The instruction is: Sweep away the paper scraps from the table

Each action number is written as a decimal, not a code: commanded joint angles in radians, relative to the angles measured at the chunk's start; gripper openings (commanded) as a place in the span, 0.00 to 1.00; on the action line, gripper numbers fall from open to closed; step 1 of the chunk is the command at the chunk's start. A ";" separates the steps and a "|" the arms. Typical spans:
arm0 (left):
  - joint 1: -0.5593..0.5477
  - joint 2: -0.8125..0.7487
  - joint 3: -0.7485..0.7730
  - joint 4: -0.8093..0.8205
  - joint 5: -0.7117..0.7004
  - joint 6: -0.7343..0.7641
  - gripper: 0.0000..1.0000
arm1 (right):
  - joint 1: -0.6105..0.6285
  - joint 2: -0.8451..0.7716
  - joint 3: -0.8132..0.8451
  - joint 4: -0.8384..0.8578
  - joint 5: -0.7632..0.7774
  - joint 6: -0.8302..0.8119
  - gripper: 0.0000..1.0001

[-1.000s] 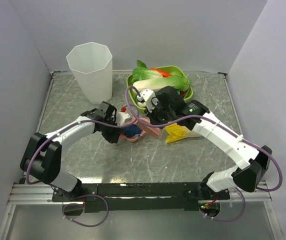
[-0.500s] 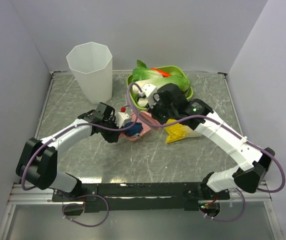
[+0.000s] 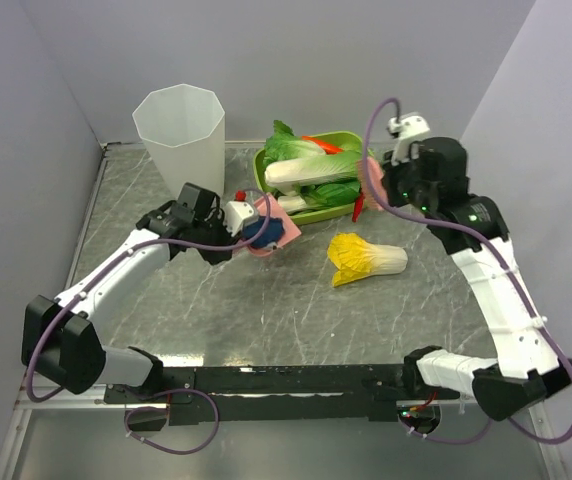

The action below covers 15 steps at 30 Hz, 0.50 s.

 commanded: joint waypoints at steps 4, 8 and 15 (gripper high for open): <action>0.004 -0.017 0.168 -0.069 0.003 0.037 0.01 | -0.237 -0.047 -0.049 0.044 0.082 0.086 0.00; 0.004 0.018 0.276 -0.087 -0.006 0.035 0.01 | -0.437 0.006 -0.081 0.006 0.065 0.121 0.00; 0.005 0.094 0.483 -0.121 -0.040 0.035 0.01 | -0.663 0.079 -0.124 -0.050 -0.025 0.285 0.00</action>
